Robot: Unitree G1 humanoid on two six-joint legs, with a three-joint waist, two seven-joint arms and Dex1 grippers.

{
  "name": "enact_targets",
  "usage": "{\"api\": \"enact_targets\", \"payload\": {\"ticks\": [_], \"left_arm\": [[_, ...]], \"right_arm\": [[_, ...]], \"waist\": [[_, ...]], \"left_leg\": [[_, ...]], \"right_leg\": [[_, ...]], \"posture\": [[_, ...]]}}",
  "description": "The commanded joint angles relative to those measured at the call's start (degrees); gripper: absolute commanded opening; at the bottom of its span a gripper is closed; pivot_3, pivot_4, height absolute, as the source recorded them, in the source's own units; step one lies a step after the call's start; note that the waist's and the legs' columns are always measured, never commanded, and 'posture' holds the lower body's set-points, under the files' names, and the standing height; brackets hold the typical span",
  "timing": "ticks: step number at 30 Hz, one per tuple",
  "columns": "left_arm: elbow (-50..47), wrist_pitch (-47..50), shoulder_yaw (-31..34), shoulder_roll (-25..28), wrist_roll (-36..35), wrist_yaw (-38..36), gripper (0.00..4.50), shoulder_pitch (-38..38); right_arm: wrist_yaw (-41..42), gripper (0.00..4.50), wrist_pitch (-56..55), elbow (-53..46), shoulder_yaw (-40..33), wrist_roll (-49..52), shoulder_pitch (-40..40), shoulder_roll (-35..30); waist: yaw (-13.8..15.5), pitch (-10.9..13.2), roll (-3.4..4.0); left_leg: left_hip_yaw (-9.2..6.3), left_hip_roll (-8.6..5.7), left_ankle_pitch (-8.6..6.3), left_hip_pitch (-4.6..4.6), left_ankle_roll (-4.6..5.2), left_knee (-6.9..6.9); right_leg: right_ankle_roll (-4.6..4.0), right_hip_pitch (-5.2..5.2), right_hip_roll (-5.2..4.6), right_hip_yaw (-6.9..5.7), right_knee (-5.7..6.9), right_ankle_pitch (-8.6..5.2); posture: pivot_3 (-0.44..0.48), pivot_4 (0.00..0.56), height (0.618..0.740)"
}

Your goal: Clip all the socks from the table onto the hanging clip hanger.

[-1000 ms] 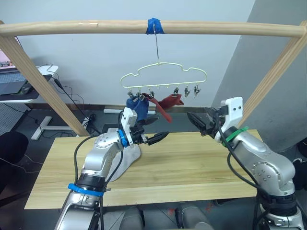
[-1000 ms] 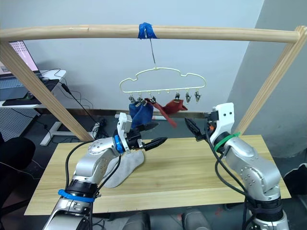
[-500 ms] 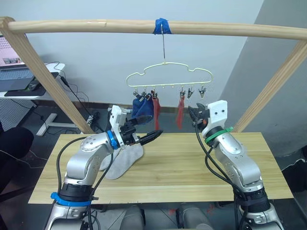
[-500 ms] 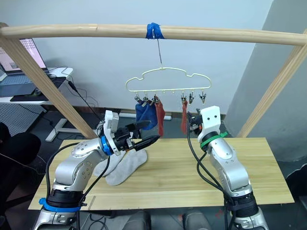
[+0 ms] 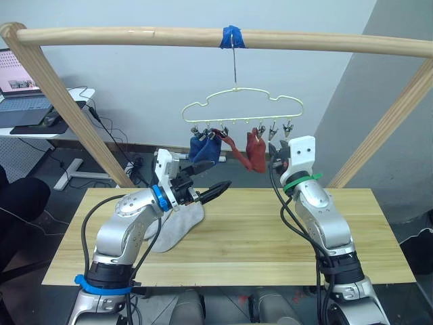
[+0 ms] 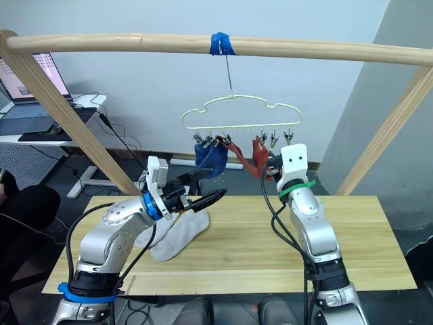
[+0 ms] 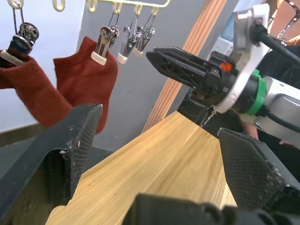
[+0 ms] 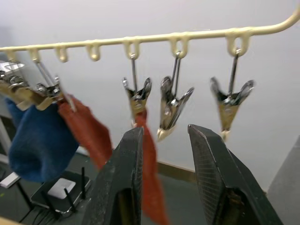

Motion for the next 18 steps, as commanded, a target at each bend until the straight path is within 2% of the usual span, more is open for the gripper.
{"api": "enact_targets", "payload": {"ticks": [1, 18], "left_arm": [[-2.4, -1.3, 0.1, -0.1, -0.1, 0.3, 4.5, -0.3], [-2.5, -1.5, 0.5, 0.3, 0.2, 0.6, 4.5, -0.2]], "right_arm": [[-1.1, 1.56, -1.8, 0.5, -1.5, -1.1, -2.3, 0.9], [-1.2, 1.56, -3.2, 7.2, -2.9, -2.0, -6.7, 3.6]], "waist": [[0.2, 0.0, 0.0], [0.5, 0.0, 0.0]], "left_leg": [[0.0, 0.0, 0.0, 0.0, 0.0, 0.0], [0.02, 0.0, 0.0, 0.0, 0.0, 0.0]], "right_leg": [[0.0, 0.0, 0.0, 0.0, 0.0, 0.0], [-0.01, 0.0, 0.0, 0.01, 0.02, 0.01]], "posture": [[0.019, 0.109, 0.74], [0.036, 0.117, 0.74]]}}
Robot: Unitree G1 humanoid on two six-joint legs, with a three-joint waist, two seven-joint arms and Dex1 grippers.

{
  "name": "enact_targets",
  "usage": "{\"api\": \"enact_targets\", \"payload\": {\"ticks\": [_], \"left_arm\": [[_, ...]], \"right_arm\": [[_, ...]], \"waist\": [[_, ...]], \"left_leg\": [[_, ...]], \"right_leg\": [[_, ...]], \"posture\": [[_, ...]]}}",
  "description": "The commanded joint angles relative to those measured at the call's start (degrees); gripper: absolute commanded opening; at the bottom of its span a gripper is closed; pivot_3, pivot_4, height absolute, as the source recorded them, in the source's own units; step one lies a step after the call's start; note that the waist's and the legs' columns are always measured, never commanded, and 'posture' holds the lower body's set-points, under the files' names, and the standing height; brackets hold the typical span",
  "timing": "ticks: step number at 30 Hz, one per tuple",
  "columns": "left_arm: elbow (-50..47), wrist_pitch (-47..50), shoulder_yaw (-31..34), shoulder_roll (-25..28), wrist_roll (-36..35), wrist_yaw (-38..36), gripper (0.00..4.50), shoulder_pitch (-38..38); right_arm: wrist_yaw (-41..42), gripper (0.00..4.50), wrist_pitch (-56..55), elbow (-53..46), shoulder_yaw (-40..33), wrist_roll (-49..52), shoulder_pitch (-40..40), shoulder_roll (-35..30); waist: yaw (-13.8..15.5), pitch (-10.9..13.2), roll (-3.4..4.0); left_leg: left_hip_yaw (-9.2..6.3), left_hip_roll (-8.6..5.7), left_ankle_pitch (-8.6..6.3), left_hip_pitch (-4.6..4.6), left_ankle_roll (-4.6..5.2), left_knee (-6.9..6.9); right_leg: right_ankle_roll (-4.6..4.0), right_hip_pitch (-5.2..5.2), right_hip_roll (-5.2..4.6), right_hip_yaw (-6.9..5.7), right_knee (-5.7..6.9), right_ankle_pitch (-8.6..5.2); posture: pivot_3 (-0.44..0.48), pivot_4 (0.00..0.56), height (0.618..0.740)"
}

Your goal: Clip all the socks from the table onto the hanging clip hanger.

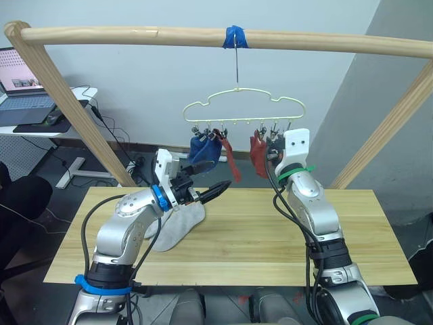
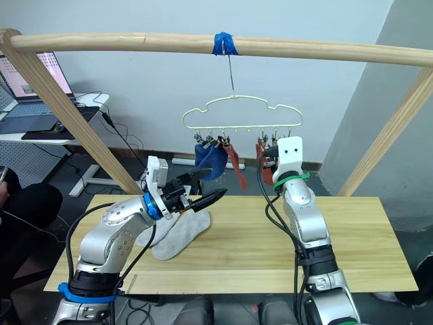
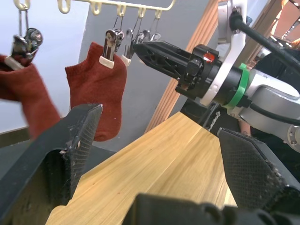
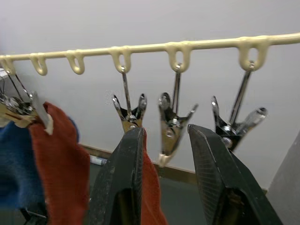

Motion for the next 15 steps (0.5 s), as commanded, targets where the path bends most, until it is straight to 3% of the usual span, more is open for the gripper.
{"api": "enact_targets", "payload": {"ticks": [1, 15], "left_arm": [[-2.4, -1.4, 0.5, 0.3, -0.1, 0.2, 4.5, -0.2], [-1.8, -1.5, 0.3, 0.0, 0.3, 0.3, 4.5, -0.8]], "right_arm": [[-0.2, 1.56, -1.2, -0.3, -0.9, -0.3, -1.2, 0.5], [-2.4, 1.56, -2.7, 4.2, -1.5, -2.2, -3.8, 1.2]], "waist": [[0.0, 0.0, 0.0], [0.1, 0.0, 0.0]], "left_leg": [[0.0, 0.0, 0.0, 0.0, 0.0, 0.0], [0.0, 0.0, 0.0, 0.0, 0.0, 0.0]], "right_leg": [[0.0, 0.0, 0.0, 0.0, 0.0, 0.0], [0.0, 0.0, 0.0, 0.0, 0.0, 0.0]], "posture": [[0.038, 0.119, 0.74], [0.038, 0.121, 0.74]]}}
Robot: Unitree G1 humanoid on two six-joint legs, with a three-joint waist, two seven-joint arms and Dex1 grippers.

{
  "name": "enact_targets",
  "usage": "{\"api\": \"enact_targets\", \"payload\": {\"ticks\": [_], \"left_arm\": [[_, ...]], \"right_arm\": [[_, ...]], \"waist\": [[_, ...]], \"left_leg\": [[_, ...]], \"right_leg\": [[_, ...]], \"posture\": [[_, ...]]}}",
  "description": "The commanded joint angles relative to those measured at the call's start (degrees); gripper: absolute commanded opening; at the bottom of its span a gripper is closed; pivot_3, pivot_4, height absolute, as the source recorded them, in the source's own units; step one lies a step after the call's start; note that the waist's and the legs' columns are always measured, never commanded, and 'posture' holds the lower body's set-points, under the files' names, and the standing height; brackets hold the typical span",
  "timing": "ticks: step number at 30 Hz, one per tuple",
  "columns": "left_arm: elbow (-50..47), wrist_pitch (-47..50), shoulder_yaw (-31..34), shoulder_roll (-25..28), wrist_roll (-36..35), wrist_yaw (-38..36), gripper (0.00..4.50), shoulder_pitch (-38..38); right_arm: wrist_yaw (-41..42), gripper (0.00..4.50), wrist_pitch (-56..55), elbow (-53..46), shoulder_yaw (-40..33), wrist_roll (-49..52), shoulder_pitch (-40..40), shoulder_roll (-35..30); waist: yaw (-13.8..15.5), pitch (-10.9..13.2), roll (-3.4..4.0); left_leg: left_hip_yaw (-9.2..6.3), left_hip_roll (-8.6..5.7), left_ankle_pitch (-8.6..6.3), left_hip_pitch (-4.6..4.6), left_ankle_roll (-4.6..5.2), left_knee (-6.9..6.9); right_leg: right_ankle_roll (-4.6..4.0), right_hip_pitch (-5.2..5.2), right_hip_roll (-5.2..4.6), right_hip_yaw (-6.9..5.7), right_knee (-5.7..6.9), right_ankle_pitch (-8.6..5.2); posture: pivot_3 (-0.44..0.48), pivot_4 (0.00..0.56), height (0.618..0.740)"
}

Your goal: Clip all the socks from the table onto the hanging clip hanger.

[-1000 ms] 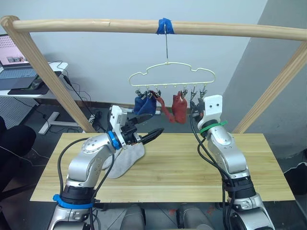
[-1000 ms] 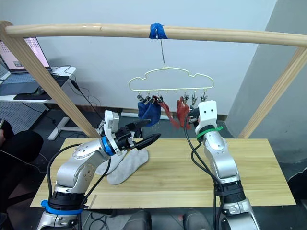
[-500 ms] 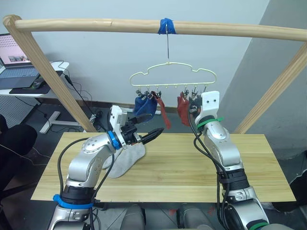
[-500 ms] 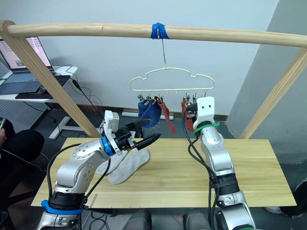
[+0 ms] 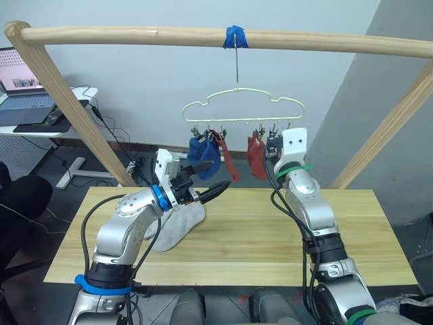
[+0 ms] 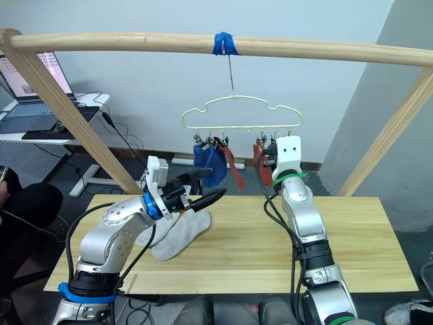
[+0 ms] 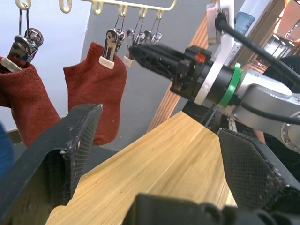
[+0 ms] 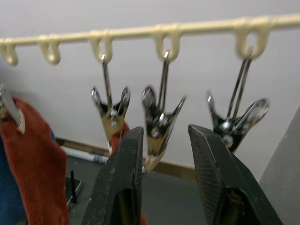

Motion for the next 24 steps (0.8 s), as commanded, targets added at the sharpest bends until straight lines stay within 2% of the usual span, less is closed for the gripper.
{"api": "enact_targets", "payload": {"ticks": [1, 24], "left_arm": [[-1.8, -1.6, 0.3, -0.1, 0.0, 0.2, 4.5, -0.8], [-1.7, -2.6, -0.1, 0.0, 0.4, 0.7, 4.5, -0.4]], "right_arm": [[-0.5, 1.56, -1.6, 0.0, -0.5, -0.7, -1.9, 0.5], [-1.1, 1.56, -3.9, 4.2, -0.8, -1.2, -5.5, 2.3]], "waist": [[0.0, 0.0, 0.0], [0.1, 0.0, 0.01]], "left_leg": [[0.0, 0.0, 0.0, 0.0, 0.0, 0.0], [0.0, 0.0, 0.0, 0.0, 0.0, -0.01]], "right_leg": [[0.0, 0.0, 0.0, 0.0, 0.0, 0.0], [0.0, -0.01, 0.0, 0.0, 0.0, 0.0]], "posture": [[0.038, 0.121, 0.74], [0.044, 0.125, 0.74]]}}
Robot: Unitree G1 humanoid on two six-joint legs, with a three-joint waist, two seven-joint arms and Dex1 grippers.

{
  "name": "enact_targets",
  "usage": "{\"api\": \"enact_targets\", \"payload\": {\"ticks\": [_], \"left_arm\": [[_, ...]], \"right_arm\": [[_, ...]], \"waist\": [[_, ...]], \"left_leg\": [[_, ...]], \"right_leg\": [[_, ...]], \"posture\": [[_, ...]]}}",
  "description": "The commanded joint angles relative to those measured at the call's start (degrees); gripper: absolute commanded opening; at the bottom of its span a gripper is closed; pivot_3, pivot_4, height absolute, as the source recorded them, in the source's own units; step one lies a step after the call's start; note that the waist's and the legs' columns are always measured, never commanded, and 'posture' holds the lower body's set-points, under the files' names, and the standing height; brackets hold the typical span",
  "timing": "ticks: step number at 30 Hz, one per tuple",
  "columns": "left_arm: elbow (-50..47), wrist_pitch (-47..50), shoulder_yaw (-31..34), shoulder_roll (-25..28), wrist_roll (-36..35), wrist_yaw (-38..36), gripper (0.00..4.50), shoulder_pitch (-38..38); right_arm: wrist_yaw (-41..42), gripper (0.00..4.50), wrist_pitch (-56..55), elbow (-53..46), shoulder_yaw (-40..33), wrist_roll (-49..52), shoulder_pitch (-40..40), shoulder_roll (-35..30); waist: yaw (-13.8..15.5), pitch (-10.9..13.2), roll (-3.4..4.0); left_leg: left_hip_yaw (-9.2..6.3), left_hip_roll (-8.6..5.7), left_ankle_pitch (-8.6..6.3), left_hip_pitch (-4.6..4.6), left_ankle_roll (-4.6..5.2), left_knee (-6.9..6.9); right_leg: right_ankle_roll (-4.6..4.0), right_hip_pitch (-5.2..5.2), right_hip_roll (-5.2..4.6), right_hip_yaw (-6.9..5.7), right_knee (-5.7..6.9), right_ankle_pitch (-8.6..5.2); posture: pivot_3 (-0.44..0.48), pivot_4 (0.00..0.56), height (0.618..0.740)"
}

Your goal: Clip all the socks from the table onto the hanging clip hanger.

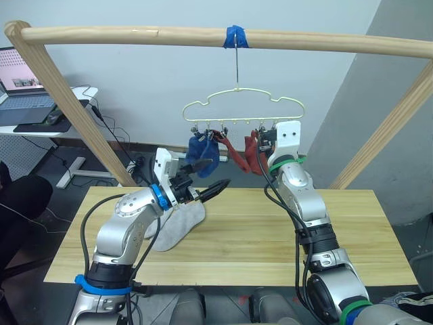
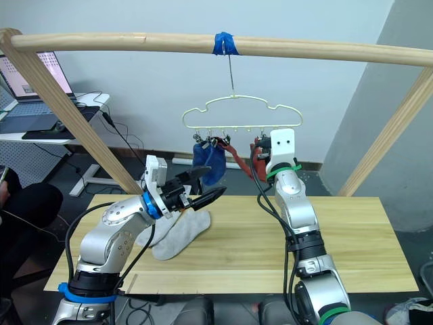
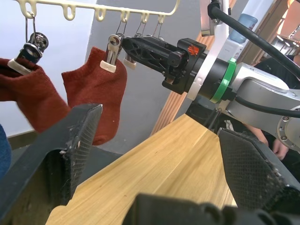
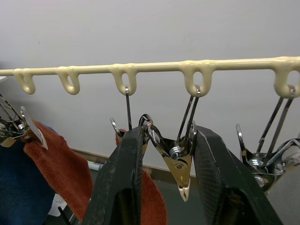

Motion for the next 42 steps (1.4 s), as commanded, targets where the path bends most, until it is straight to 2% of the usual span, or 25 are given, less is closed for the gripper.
{"api": "enact_targets", "payload": {"ticks": [1, 8, 9, 12, 14, 20, 24, 32, 37, 42], "left_arm": [[-1.7, -1.4, -0.1, 0.0, 0.2, 0.0, 4.5, -0.4], [-1.6, -1.5, -0.2, 0.0, 0.5, -0.1, 4.5, -0.4], [-1.7, -1.5, -0.2, -0.1, 0.5, -0.1, 4.5, -0.4], [-1.8, -1.5, -0.2, -0.1, 0.6, -0.1, 4.5, -0.2], [-1.9, -1.5, -0.3, -0.2, 0.7, -0.1, 4.5, -0.1], [-2.1, -1.7, -0.7, -0.3, 1.0, -0.1, 4.5, 0.1], [-1.6, -1.6, -1.2, 0.3, 1.9, -0.2, 4.5, 0.3], [2.3, -3.3, -4.3, 1.7, 7.0, -0.4, 4.5, 0.9], [8.8, -5.8, -4.2, 2.1, 12.1, 3.0, 4.5, 1.3], [18.0, -12.9, -3.7, 2.3, 17.8, 7.1, 4.5, 2.4]], "right_arm": [[-0.6, 1.56, -1.4, -0.8, -0.5, -0.5, -1.6, 0.3], [-0.3, 1.56, -1.6, -0.7, -0.8, -0.6, -1.5, 0.3], [-0.3, 1.17, -1.6, -0.7, -0.8, -0.7, -1.5, 0.4], [-0.1, 0.39, -1.7, -0.8, -0.7, -0.6, -1.4, 0.3], [0.0, 0.09, -1.8, -0.9, -0.7, -0.7, -1.3, 0.2], [0.7, 0.09, -1.4, -2.0, -0.7, -0.5, -0.6, -0.2], [4.4, 0.08, 3.1, -6.3, -1.7, 2.5, 0.7, -1.8], [18.8, 0.08, 20.1, -13.4, -3.1, 10.8, -2.0, -13.5], [22.3, 0.08, 29.7, -15.9, -4.3, 14.8, -4.7, -17.2], [21.6, 0.08, 37.1, -17.5, -6.1, 17.9, -6.8, -17.4]], "waist": [[0.0, 0.0, 0.0], [0.0, 0.0, 0.0], [0.0, 0.0, 0.0], [0.0, 0.0, 0.0], [0.0, 0.0, 0.0], [0.0, 0.0, 0.0], [0.1, 0.0, 0.0], [0.1, 0.0, 0.03], [-0.3, 0.0, 0.02], [-0.3, 0.1, 0.02]], "left_leg": [[0.0, 0.0, 0.0, 0.0, 0.0, 0.0], [0.0, 0.0, 0.0, 0.0, 0.0, 0.0], [0.0, 0.0, 0.0, 0.0, 0.0, 0.0], [0.0, 0.0, 0.0, 0.0, 0.0, -0.01], [0.0, 0.0, 0.0, 0.0, 0.0, -0.01], [0.0, 0.0, 0.0, 0.0, 0.0, -0.01], [0.0, 0.0, 0.0, 0.0, 0.0, -0.01], [0.02, 0.0, 0.0, 0.0, 0.0, -0.01], [0.06, 0.01, -0.01, 0.02, 0.01, -0.05], [0.08, 0.0, -0.01, 0.01, 0.02, -0.08]], "right_leg": [[0.0, 0.0, 0.0, 0.0, 0.0, 0.0], [0.0, 0.0, 0.0, 0.0, 0.0, 0.0], [0.0, 0.0, 0.0, 0.0, 0.0, 0.0], [0.0, 0.0, 0.0, 0.0, -0.01, 0.0], [0.0, 0.0, 0.0, 0.0, -0.01, 0.0], [0.0, 0.0, 0.0, 0.0, -0.01, 0.0], [0.0, 0.0, 0.0, 0.0, -0.01, 0.0], [0.0, 0.0, 0.0, 0.01, -0.04, -0.01], [0.0, -0.03, 0.0, 0.04, -0.06, -0.01], [-0.01, -0.05, 0.0, 0.06, -0.1, -0.02]], "posture": [[0.044, 0.126, 0.74], [0.045, 0.125, 0.74], [0.046, 0.125, 0.74], [0.046, 0.123, 0.74], [0.046, 0.122, 0.74], [0.046, 0.121, 0.74], [0.041, 0.121, 0.74], [0.006, 0.128, 0.74], [-0.01, 0.133, 0.74], [-0.018, 0.139, 0.74]]}}
